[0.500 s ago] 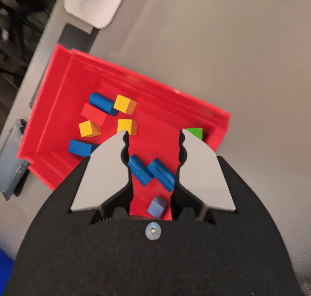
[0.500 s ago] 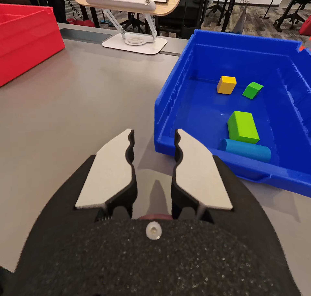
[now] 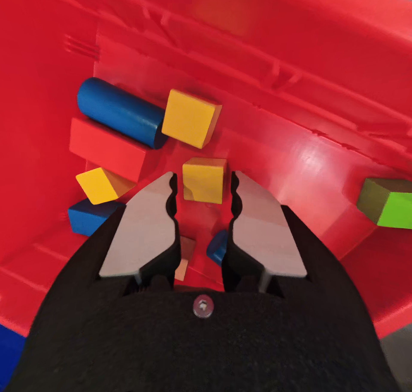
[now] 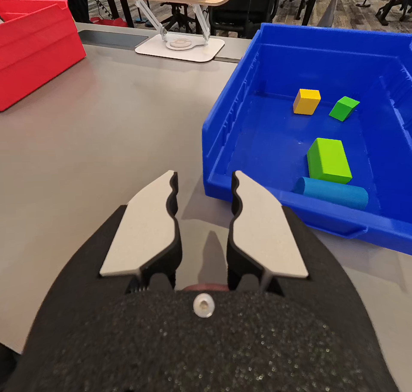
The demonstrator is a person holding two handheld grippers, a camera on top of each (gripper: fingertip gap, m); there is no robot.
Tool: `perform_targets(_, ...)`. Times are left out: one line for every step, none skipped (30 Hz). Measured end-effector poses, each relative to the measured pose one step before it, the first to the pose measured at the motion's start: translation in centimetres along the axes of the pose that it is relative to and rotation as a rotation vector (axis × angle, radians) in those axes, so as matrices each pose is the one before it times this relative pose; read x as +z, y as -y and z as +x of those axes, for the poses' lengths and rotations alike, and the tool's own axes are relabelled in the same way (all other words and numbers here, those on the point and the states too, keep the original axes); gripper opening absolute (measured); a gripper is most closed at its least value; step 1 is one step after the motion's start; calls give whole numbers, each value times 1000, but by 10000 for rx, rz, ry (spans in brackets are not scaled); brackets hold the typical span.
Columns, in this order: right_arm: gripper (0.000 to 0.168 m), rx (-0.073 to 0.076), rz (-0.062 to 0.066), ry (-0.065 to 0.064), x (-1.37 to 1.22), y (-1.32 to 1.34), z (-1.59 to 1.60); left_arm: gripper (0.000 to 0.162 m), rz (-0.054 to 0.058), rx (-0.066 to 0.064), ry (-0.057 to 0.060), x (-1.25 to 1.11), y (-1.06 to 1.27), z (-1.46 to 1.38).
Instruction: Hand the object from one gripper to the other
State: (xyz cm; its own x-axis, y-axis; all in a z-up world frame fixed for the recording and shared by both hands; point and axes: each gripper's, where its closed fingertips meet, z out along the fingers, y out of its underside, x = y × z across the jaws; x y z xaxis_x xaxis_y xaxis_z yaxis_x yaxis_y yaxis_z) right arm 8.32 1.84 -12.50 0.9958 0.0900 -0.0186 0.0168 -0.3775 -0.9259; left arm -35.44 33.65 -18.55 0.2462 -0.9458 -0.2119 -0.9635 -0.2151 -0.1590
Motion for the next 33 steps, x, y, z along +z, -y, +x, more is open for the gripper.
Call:
perform_targets(45, -26, -33, 28, 46, -37, -82, 39, -188, 44, -45, 270, -138, 50)
perform_targets(45, -45, -29, 31, 40, -35, -83, 37, -17, 14, -74, 88, 59, 56)
perform_targets(45, -52, -32, 12, 27, -33, -74, 36, 44, -55, -70, -31, 103, 10)
perform_targets(45, -57, -17, -13, 8, -26, -21, 36, -112, -63, -84, -7, -153, 33)
perform_targets(45, -60, -13, -19, -2, -14, -12, 36, -129, 10, -13, -61, -220, -39)
perform_targets(45, -39, -16, -16, -8, -19, 10, 36, -50, 54, 89, -124, -195, -99)
perform_targets(45, -1, -1, 5, -22, 22, -6, 36, 31, 36, 50, -246, -161, 1)
perform_targets(45, 33, 25, 28, -58, 77, -35, 36, 141, -2, 24, -433, -70, 61)
perform_targets(45, 44, 50, 34, -86, 112, -45, 35, 260, -28, 23, -644, 32, 91)
perform_targets(45, 29, 52, 22, -86, 125, -39, 35, 343, -62, 65, -816, 100, 73)
perform_targets(45, 6, 35, 12, -88, 85, -31, 35, 391, -93, 82, -965, 138, 110)
perform_targets(45, -7, 29, 7, -87, 69, -24, 35, 414, -61, 62, -1071, 158, 228)
perform_targets(45, -6, 27, -1, -77, 60, -3, 35, 473, 14, 139, -1164, 205, 268)
perform_targets(45, -4, 13, 24, -58, 55, -44, 35, 535, 63, 176, -1225, 322, 327)
perform_targets(45, 0, 23, 51, -43, 103, -81, 35, 560, 47, 134, -1236, 389, 486)
perform_targets(45, -9, 50, 87, -26, 202, -139, 35, 578, 21, 126, -1221, 496, 567)
perform_targets(45, -60, 23, 120, 25, 247, -174, 35, 637, 49, 136, -1188, 676, 653)
perform_targets(45, -24, -5, 176, 77, 336, -197, 35, 722, 120, 133, -1121, 917, 735)
perform_targets(44, 98, 36, 312, 157, 534, -352, 35, 778, 179, 146, -1026, 1167, 789)
perform_targets(43, 216, 92, 452, 276, 767, -556, 35, 798, 217, 113, -884, 1410, 854)
perform_targets(44, 317, 87, 572, 404, 922, -763, 35, 778, 235, 68, -690, 1612, 904)
perform_targets(44, 399, 38, 760, 563, 973, -1123, 35, 767, 232, 2, -458, 1807, 987)
perform_targets(45, 405, -63, 914, 754, 937, -1438, 35, 781, 246, -93, -228, 1976, 1092)
perform_targets(46, 377, -188, 984, 966, 836, -1586, 35, 778, 281, -116, 30, 2089, 1061)
perform_targets(49, 355, -279, 966, 1177, 762, -1552, 35, 768, 287, -118, 270, 2144, 1004)
perform_targets(53, 366, -301, 916, 1342, 760, -1450, 35, 756, 300, -179, 494, 2127, 1031)
perform_targets(57, 366, -226, 958, 1451, 845, -1448, 35, 741, 322, -171, 715, 2034, 962)
perform_targets(60, 423, -204, 1015, 1515, 847, -1456, 35, 697, 289, -116, 895, 1873, 820)
perform_targets(65, 468, -199, 1076, 1563, 815, -1464, 35, 609, 233, -126, 1021, 1596, 756)
perform_targets(68, 451, -143, 1130, 1533, 811, -1411, 35, 557, 192, -133, 1077, 1340, 702)
perform_targets(68, 458, -100, 1065, 1438, 743, -1150, 35, 482, 193, -73, 1071, 1056, 576)
perform_targets(68, 438, -74, 946, 1282, 629, -854, 35, 365, 181, 28, 974, 765, 385)
perform_targets(68, 387, -40, 826, 1071, 507, -606, 35, 246, 74, -51, 858, 477, 412)
